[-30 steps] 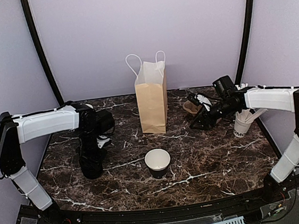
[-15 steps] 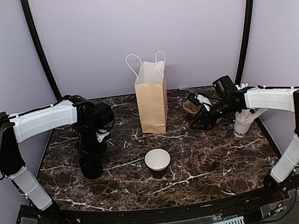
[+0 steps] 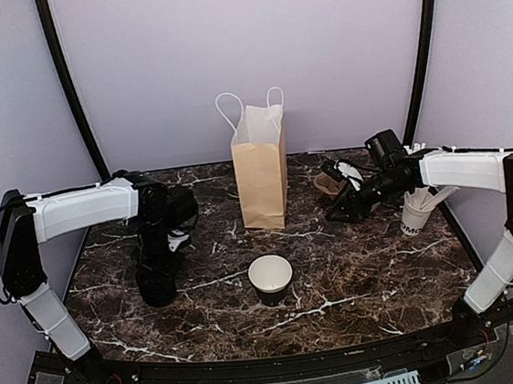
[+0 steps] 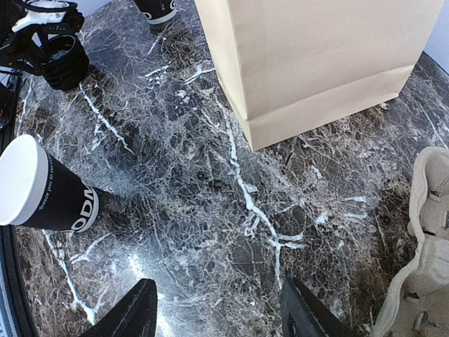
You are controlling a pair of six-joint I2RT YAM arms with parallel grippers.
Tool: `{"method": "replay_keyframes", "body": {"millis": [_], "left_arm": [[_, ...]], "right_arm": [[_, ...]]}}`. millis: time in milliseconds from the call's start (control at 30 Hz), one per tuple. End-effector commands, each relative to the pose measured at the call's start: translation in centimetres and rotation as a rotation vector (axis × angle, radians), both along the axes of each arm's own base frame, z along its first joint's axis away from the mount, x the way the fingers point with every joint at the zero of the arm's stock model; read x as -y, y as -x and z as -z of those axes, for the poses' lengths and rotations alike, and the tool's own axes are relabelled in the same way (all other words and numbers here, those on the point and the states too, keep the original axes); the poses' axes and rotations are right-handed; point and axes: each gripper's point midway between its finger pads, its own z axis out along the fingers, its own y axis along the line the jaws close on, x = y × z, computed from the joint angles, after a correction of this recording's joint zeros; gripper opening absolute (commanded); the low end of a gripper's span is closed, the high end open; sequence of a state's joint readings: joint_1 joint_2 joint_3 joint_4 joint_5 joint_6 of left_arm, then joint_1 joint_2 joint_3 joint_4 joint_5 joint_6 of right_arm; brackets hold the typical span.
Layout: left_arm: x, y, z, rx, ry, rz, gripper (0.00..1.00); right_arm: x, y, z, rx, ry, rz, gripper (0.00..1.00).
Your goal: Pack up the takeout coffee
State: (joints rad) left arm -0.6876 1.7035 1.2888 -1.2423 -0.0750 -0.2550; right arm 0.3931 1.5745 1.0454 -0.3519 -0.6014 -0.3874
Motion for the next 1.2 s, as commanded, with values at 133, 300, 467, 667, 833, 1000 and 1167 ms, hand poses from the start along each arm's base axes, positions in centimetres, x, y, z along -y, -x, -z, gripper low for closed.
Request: {"method": "replay_keyframes", "body": {"millis": [133, 300, 467, 667, 833, 1000, 1167], "left_arm": [[-1.1, 0.5, 0.6, -0.028, -0.030, -0.006, 0.33], [-1.2, 0.5, 0.5, -0.027, -0.033, -0.008, 0.28], [-0.9, 0.2, -0.5, -0.008, -0.021, -0.014, 0.22], [-0.6, 0.2, -2.1, 0.016, 0.017, -0.023, 0.18], [0.3, -0.4, -4.5, 0.064, 0.081, -0.033, 0.17], [1.1, -1.2, -6.5, 0.117, 0.136, -0.035, 0.14], [3.7, -2.3, -9.2, 0.183, 0.291, -0.029, 0.09]], "right_arm": [[-0.1, 0.3, -0.2, 0.016, -0.001, -0.013, 0.61], [-0.2, 0.3, -0.1, 0.013, -0.002, -0.014, 0.61], [-0.2, 0.4, -0.1, 0.014, -0.002, -0.014, 0.61], [-0.1, 0.3, -0.2, 0.014, -0.003, -0.013, 0.61], [-0.3, 0.5, -0.1, 0.009, -0.005, -0.020, 0.61], [-0.4, 0.5, -0.1, 0.011, -0.005, -0.024, 0.61], [-0.6, 0.8, -0.6, 0.010, -0.019, -0.036, 0.61]]}}
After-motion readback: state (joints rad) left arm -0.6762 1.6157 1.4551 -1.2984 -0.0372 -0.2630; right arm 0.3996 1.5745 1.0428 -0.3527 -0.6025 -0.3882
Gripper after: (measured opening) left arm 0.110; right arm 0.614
